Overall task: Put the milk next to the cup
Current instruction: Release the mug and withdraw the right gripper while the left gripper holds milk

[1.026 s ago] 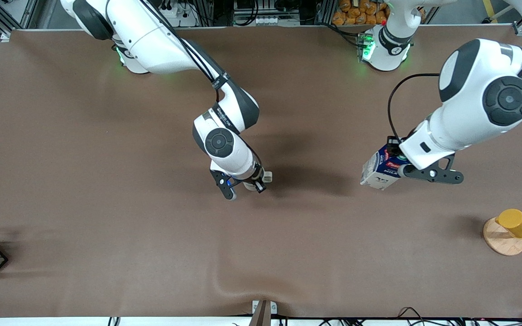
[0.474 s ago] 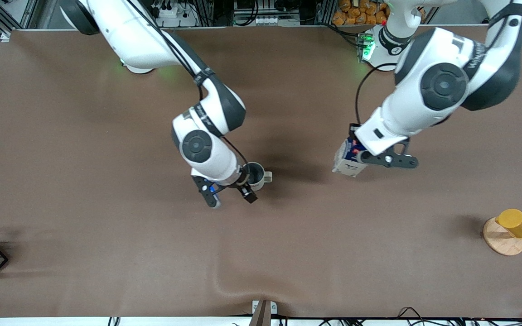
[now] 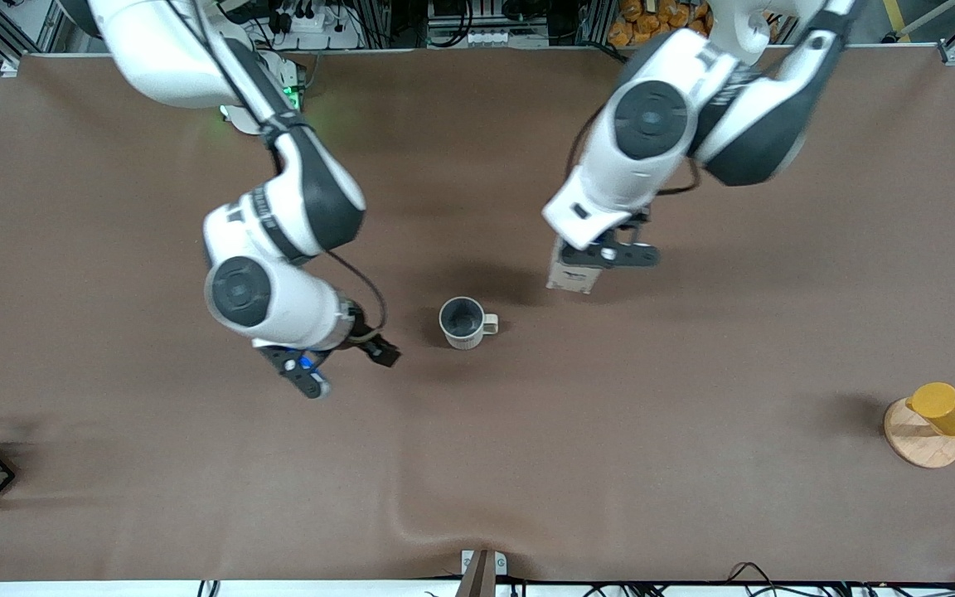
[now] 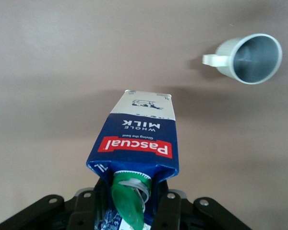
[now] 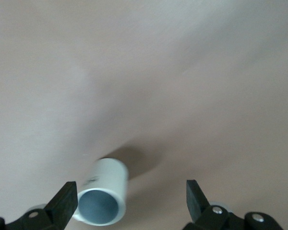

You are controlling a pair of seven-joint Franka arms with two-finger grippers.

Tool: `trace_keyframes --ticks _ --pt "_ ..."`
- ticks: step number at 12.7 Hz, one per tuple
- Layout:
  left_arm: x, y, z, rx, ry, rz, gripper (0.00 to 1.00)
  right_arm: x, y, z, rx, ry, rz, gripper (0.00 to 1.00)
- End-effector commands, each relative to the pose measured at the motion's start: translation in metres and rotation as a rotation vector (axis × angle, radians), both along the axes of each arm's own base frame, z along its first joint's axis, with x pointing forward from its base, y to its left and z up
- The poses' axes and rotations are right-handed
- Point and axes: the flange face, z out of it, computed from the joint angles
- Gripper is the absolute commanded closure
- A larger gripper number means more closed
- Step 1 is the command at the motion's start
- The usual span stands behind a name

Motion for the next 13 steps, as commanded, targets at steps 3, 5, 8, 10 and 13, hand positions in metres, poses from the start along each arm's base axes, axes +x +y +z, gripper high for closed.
trace_keyframes --ticks 3,5,8,10,13 --pt "-0.019 -0.086 -0.032 -0.023 -0.004 0.083 0.67 -0.015 -0.122 0.035 0.072 0.008 0.256 0.0" --pt "-0.027 -0.107 -0.048 -0.01 -0.018 0.063 0.67 -0.023 -0.182 0.049 0.093 -0.026 0.359 0.0" --pt "-0.033 -0.134 -0.077 -0.031 -0.014 0.083 0.67 -0.04 -0.238 0.077 0.046 -0.075 0.496 0.0" --pt "-0.028 -0.14 -0.09 -0.042 -0.02 0.09 0.66 -0.051 -0.255 0.102 -0.025 -0.109 0.668 0.0" --pt "-0.028 -0.142 -0.099 -0.043 -0.017 0.09 0.66 -0.068 -0.283 0.15 -0.053 -0.176 0.752 0.0"
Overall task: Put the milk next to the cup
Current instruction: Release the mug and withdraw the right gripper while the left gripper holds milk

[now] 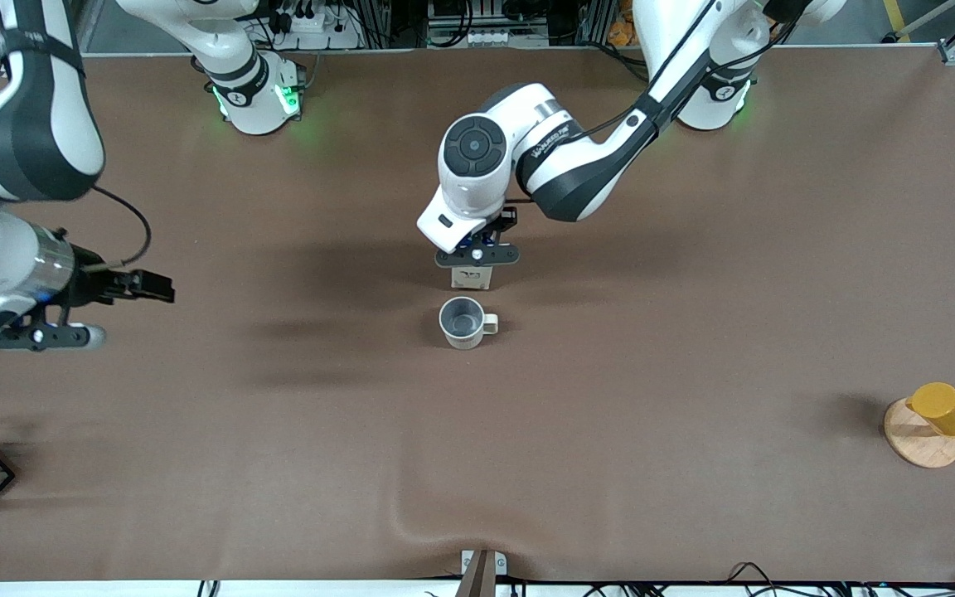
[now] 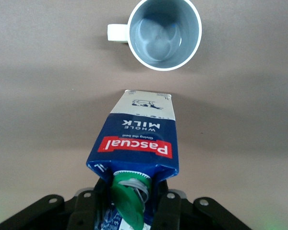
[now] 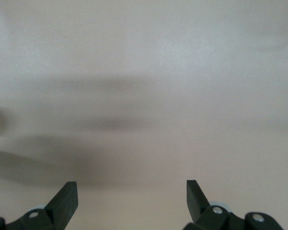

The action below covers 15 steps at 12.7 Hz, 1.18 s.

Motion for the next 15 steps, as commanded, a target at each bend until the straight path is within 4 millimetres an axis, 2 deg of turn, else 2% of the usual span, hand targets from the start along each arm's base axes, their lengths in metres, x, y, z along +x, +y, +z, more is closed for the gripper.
trace_keyframes --ticks 1,4,8,9,10,11,13,15 --pt "0.005 -0.006 -0.006 0.009 -0.017 0.014 0.66 -0.033 -0.021 0.044 -0.017 -0.049 0.042 0.0" --pt "0.015 0.002 -0.02 0.028 -0.01 0.036 0.66 -0.055 -0.034 0.078 -0.019 -0.057 0.028 0.0" --pt "0.011 -0.004 -0.029 0.024 -0.009 0.032 0.65 -0.064 -0.048 0.093 -0.014 -0.026 0.007 0.0" --pt "0.011 -0.004 -0.029 0.022 -0.011 0.031 0.42 -0.064 -0.047 0.096 -0.013 -0.028 0.006 0.0" --pt "0.012 -0.005 -0.027 0.016 -0.016 0.034 0.0 -0.064 -0.046 0.104 -0.013 -0.035 0.009 0.0" --pt "0.013 -0.004 -0.02 0.012 -0.024 0.034 0.0 -0.065 -0.043 0.113 -0.013 -0.04 0.014 0.0" --pt "0.016 0.003 0.009 -0.001 -0.057 0.035 0.0 -0.068 -0.043 0.116 -0.013 -0.026 0.01 0.0" --pt "0.021 0.016 0.053 -0.01 -0.108 0.05 0.0 -0.068 -0.045 0.116 -0.01 -0.022 0.005 0.0"
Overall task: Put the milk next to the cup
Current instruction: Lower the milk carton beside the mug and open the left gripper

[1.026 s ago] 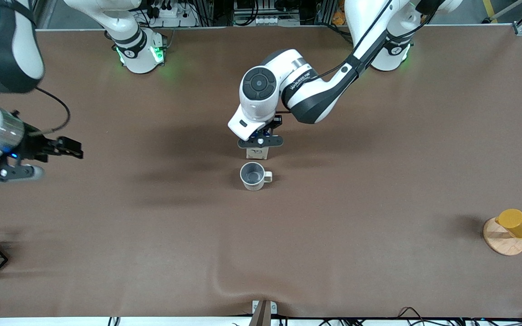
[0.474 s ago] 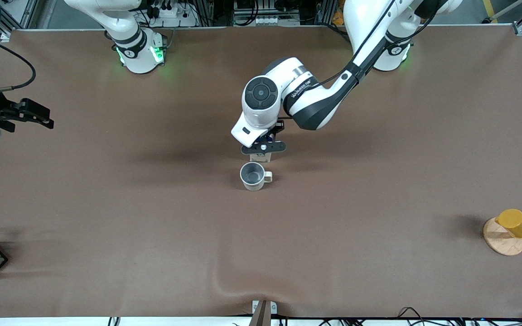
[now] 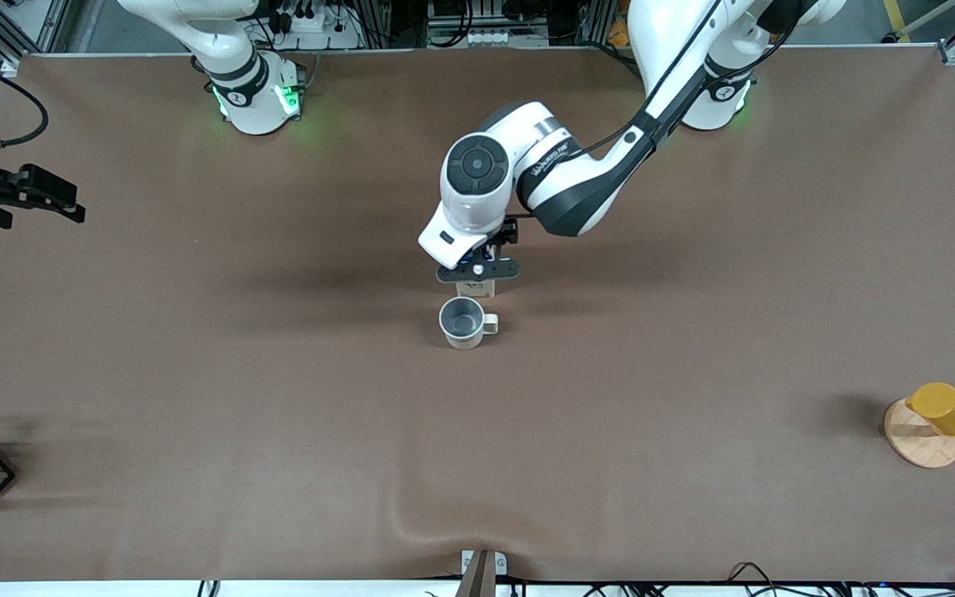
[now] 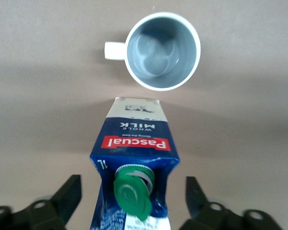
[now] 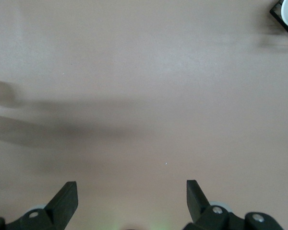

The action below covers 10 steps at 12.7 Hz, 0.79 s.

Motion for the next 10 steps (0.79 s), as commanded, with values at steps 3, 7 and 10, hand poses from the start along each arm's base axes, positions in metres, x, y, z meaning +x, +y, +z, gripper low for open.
trace_keyframes --ticks 3,7,10 --pt "0.02 0.063 0.128 0.024 -0.169 0.086 0.0 0.0 0.005 0.003 -0.026 0.001 0.014 0.0" --pt "0.058 0.159 0.18 0.117 -0.226 0.113 0.0 0.001 0.002 0.005 -0.022 -0.007 0.007 0.0" --pt "0.086 0.245 0.207 0.145 -0.206 -0.001 0.0 0.001 0.002 0.002 -0.02 -0.001 0.007 0.0"
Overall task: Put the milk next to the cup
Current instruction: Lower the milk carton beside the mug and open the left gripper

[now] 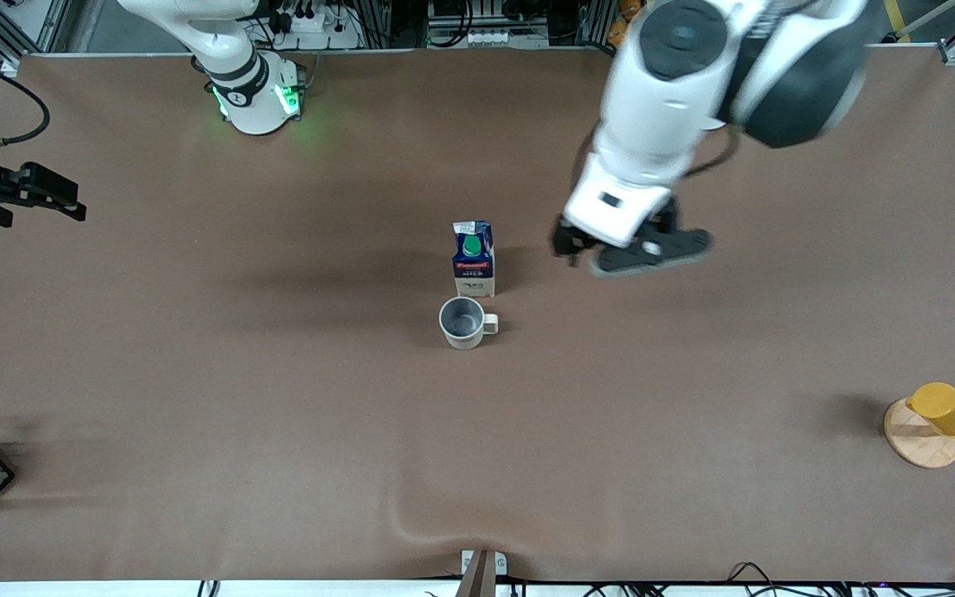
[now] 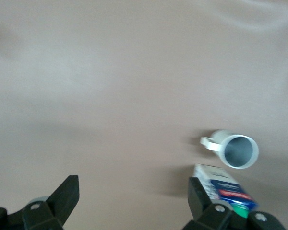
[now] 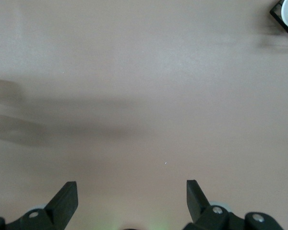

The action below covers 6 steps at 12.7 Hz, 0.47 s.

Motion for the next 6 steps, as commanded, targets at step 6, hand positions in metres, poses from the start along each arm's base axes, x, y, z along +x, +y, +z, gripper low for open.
trace_keyframes --ticks 6 --pt "0.016 0.115 0.031 0.068 0.058 -0.106 0.0 0.001 -0.003 0.003 -0.018 -0.004 -0.003 0.0"
